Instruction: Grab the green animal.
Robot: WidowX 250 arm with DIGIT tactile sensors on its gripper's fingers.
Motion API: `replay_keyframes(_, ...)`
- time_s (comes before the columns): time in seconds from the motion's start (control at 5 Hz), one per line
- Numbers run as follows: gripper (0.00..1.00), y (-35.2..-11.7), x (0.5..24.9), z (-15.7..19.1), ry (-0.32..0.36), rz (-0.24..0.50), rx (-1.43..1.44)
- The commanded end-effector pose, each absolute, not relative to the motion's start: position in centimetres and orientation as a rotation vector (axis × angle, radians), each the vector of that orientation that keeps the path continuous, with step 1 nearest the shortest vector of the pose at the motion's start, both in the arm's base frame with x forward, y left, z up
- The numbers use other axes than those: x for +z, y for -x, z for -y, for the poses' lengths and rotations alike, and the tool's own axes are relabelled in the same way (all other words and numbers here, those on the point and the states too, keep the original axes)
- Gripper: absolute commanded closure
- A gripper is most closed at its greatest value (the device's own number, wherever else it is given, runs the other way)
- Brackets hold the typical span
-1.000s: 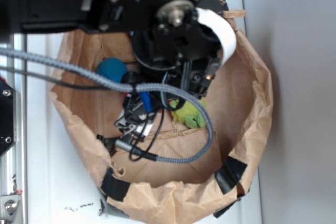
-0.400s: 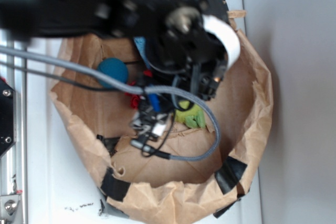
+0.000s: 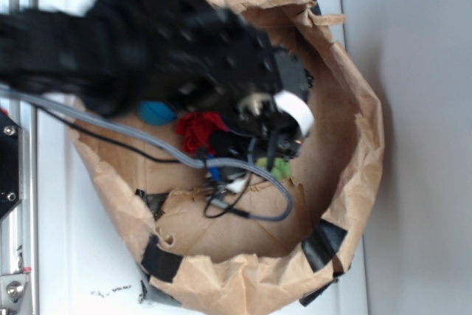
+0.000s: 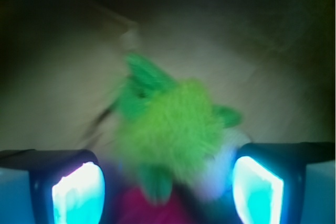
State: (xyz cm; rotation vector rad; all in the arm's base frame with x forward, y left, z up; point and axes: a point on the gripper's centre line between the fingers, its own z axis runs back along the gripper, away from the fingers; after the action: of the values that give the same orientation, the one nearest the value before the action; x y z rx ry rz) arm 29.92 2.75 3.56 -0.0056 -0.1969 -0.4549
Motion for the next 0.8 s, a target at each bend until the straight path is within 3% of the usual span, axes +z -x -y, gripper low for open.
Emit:
replay_keyframes(0.0,1.00,-32.6,0.2,-2.0,-0.093,0.164,-0.358)
replay_keyframes(0.2,1.00,-32.1,3.5,-2.2,-0.027,0.160,-0.367)
replay_keyframes(0.4,1.00,-31.0,8.5,-3.2,0.105,0.152,-0.370)
replay_keyframes(0.6,1.00,-29.9,13.4,-3.8,0.183,0.137,-0.385)
